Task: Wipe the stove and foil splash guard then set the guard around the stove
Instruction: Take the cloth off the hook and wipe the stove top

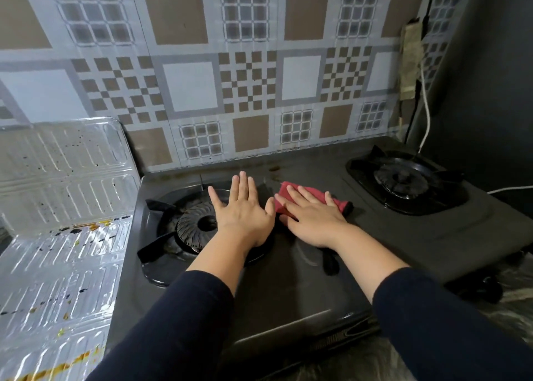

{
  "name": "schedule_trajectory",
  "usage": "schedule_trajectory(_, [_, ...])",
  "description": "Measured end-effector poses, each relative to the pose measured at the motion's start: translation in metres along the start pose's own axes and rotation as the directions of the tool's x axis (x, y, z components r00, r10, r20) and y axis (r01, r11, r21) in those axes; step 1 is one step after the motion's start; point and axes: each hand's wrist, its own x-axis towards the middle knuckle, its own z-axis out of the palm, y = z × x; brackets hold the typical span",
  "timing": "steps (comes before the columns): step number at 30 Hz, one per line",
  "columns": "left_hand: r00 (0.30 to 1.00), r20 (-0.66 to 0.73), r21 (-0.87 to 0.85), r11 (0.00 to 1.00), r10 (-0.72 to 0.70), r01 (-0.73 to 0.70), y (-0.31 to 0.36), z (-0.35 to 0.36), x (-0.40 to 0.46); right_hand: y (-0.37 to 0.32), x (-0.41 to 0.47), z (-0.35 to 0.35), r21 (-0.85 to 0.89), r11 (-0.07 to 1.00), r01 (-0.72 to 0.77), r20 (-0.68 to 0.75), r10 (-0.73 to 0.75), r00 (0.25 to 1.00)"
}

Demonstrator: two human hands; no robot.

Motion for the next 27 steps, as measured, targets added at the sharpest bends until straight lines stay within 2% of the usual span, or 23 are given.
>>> schedule_trajectory(11, [0.995,-0.081,0.001,0.998,-0.06,0.061,0.002,0.008,0.007,-0.003,0.164,-0.03,-0.046,0.998,0.041,0.041,-0.039,0.998])
schedule_trajectory(14, [0.994,-0.081,0.002,0.997,-0.072,0.072,0.002,0.008,0.006,-0.005,0.167,-0.032,-0.057,0.995,0.076,0.051,-0.073,0.996])
schedule_trajectory(18, [0.994,-0.076,-0.004,0.997,-0.075,0.075,0.003,0.006,0.006,0.007,0.142,-0.025,-0.081,0.971,0.226,0.06,-0.222,0.973])
schedule_trajectory(20, [0.997,-0.061,-0.027,0.999,-0.047,0.045,0.0,0.003,0.005,0.016,0.131,-0.026,-0.018,0.966,0.258,0.044,-0.257,0.965])
schedule_trajectory(23, [0.985,-0.141,-0.095,0.992,-0.095,0.082,-0.023,-0.009,0.006,0.025,0.128,-0.03,0.007,0.989,0.144,-0.049,-0.144,0.988])
schedule_trajectory(25, [0.956,-0.227,-0.051,0.983,-0.185,0.179,-0.049,-0.02,0.006,0.024,0.128,-0.03,-0.042,0.997,0.069,0.014,-0.068,0.998])
schedule_trajectory(27, [0.926,-0.236,0.011,0.952,-0.295,0.306,-0.077,-0.027,0.003,0.017,0.132,-0.025,-0.075,0.995,0.069,0.066,-0.064,0.996])
